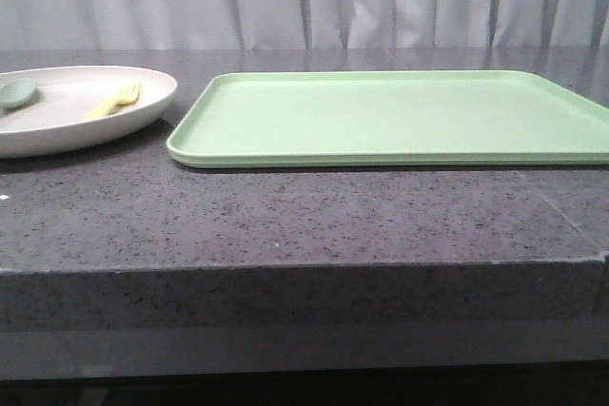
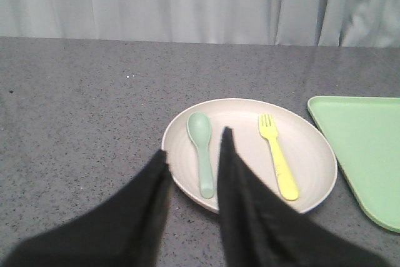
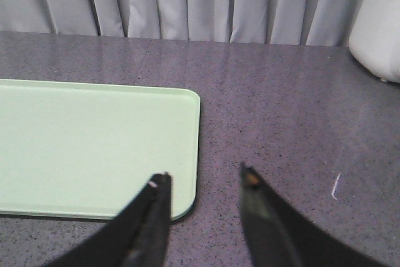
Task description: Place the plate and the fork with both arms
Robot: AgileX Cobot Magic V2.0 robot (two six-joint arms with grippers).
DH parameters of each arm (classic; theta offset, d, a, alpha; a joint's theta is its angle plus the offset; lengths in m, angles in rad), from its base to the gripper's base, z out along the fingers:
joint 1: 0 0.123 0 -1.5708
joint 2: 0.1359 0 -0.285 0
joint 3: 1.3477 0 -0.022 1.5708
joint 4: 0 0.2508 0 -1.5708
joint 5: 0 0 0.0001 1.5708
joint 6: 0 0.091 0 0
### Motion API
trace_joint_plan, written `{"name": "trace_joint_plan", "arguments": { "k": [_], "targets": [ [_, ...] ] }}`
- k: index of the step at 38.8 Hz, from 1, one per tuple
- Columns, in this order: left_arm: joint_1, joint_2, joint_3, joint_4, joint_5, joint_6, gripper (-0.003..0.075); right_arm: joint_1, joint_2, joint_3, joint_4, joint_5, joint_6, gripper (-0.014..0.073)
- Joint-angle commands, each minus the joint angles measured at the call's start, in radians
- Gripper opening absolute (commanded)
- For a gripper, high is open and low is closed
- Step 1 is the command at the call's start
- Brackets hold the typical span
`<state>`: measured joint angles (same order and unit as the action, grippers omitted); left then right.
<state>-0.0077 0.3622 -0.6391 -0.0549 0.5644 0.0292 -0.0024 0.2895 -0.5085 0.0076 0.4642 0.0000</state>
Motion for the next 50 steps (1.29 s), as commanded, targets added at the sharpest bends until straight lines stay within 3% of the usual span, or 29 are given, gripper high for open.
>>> {"name": "trace_joint_plan", "arguments": {
  "k": [1,3,5,23,36,43,50],
  "targets": [
    [-0.007,0.017,-0.029,0.007,-0.089,-0.001,0.0584,-0.006,0.017,-0.035,-0.020,-0.083,-0.005,0.0561],
    [-0.007,0.017,-0.029,0.007,-0.092,-0.001,0.0657,-0.006,0.017,-0.035,-0.019,-0.083,-0.005,0.0622],
    [-0.007,0.017,-0.029,0.005,-0.095,-0.001,0.0677,-0.006,0.017,-0.035,-0.019,-0.083,-0.005,0.0629],
    [-0.007,0.050,-0.039,-0.062,-0.136,-0.001,0.0670,-0.006,0.017,-0.035,-0.019,-0.082,-0.005,0.0624],
    [-0.007,0.390,-0.242,0.002,0.219,-0.001,0.0659,-0.006,0.017,-0.035,-0.019,-0.082,-0.005,0.0624],
    [0.026,0.575,-0.304,0.036,0.234,-0.001,0.0596,-0.006,0.017,-0.035,-0.019,-0.081,-0.005,0.0624],
    [0.133,0.754,-0.377,-0.167,0.232,0.132,0.0569,-0.006,0.017,-0.035,-0.019,-0.081,-0.005,0.0624]
  ]
}}
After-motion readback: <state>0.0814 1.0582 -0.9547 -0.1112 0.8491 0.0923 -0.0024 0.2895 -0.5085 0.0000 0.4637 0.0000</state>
